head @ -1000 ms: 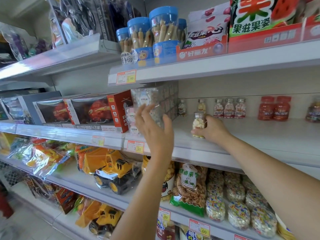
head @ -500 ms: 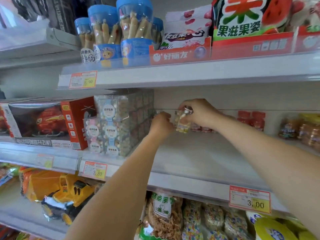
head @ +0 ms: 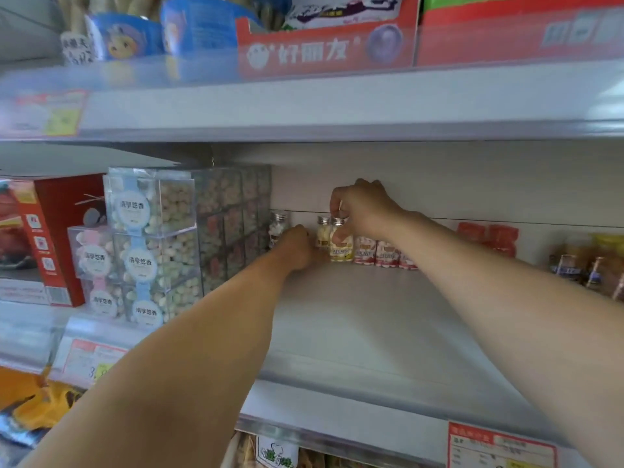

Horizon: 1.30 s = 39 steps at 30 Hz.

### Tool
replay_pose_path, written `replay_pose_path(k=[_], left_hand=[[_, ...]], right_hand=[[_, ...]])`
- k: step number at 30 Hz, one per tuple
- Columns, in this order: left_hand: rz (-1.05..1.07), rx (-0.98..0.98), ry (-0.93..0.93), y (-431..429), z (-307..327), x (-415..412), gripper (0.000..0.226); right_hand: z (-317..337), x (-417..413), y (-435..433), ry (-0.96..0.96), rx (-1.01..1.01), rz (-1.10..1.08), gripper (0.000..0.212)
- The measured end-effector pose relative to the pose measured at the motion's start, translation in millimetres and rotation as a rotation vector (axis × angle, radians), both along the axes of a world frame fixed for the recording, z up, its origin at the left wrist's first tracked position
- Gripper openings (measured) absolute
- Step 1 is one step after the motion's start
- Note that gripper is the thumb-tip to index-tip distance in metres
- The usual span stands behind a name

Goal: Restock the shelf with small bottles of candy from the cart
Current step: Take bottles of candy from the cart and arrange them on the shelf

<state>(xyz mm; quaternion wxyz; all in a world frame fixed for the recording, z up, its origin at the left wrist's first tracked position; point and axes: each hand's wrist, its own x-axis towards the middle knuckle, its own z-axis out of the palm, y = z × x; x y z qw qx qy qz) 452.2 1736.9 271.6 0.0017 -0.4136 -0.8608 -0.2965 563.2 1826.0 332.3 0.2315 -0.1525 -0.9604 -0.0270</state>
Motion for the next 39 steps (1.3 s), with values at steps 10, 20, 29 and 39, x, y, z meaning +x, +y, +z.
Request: replay_pose_path(k=[10, 20, 29, 39], left_hand=[[0.002, 0.052, 0.067, 16.1, -15.3, -14.4, 0.043], [0.004, 0.009, 0.074, 15.9, -15.3, -21.9, 0.038], [-0.049, 0.028, 0.066, 12.5, -16.7, -25.8, 0.037], [0.021, -0.044, 0.076, 8.8, -6.3, -6.9, 0.021]], right_hand=[[-12.9, -10.7, 18.4, -0.015, 0.001, 0.037, 0.059], [-26.7, -17.0, 28.2, -0.015, 0.211, -0.045, 0.067], [-29.2, -21.9, 30.3, -0.019, 0.274, -0.075, 0.068], [-23.7, -2.1, 11.5, 0.034, 0.153, -0.026, 0.059]])
